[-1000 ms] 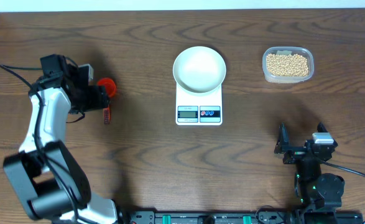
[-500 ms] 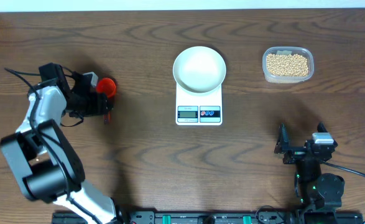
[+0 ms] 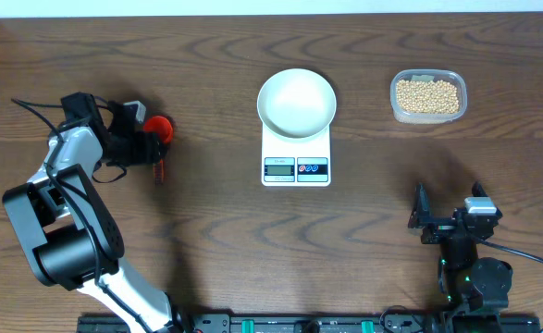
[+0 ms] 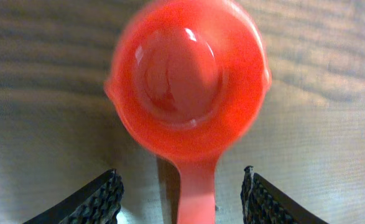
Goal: Scoop item into bowl and weigh 50g on scale
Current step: 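Reach the left gripper to the red scoop and grasp its bowl, then lift the red scoop with the left gripper toward the scale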
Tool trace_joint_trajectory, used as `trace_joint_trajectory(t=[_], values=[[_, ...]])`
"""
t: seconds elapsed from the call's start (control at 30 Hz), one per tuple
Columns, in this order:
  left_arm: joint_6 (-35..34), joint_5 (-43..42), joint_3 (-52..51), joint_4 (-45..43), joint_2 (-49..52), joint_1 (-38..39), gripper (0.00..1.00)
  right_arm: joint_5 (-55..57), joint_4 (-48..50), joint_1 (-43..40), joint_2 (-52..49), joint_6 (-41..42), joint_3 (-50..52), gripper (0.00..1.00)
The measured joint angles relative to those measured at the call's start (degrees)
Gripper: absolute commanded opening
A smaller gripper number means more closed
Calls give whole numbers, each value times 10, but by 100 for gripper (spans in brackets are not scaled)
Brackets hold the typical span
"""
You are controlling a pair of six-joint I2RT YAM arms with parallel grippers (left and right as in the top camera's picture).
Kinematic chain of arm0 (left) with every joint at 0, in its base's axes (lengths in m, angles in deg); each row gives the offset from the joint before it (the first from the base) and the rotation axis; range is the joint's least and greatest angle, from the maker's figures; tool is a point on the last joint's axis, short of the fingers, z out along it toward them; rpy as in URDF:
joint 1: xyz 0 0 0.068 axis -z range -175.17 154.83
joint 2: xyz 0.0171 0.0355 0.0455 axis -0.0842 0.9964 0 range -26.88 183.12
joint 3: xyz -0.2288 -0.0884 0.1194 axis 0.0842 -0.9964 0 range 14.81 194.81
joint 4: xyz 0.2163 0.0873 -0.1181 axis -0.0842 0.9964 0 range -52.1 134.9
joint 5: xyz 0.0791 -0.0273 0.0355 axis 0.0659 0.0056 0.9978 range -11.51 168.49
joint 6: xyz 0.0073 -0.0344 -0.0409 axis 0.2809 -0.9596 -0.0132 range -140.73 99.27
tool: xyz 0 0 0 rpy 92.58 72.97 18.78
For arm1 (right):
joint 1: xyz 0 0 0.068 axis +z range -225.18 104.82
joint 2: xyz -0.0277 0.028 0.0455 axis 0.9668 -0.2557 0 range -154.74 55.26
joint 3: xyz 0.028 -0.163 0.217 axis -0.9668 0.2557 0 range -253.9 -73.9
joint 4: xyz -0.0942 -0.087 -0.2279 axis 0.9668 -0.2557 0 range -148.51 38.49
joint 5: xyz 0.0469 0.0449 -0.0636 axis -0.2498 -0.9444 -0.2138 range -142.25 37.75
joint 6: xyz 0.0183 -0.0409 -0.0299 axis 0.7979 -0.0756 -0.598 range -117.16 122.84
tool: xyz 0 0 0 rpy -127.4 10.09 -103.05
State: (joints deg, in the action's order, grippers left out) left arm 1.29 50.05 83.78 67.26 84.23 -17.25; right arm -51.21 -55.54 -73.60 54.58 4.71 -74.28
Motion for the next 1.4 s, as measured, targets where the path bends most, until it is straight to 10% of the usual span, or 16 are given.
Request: trace_joint_trajectory(t=[0.83,1.1,1.4], values=[[-102,152,22,-129,13,54,42,0,0,0,0,0,0,99],[-104,153,22,-126,40,54,7,0,0,0,0,0,0,99],[-192,150,23,-129,13,54,7,0,0,0,0,0,0,99]])
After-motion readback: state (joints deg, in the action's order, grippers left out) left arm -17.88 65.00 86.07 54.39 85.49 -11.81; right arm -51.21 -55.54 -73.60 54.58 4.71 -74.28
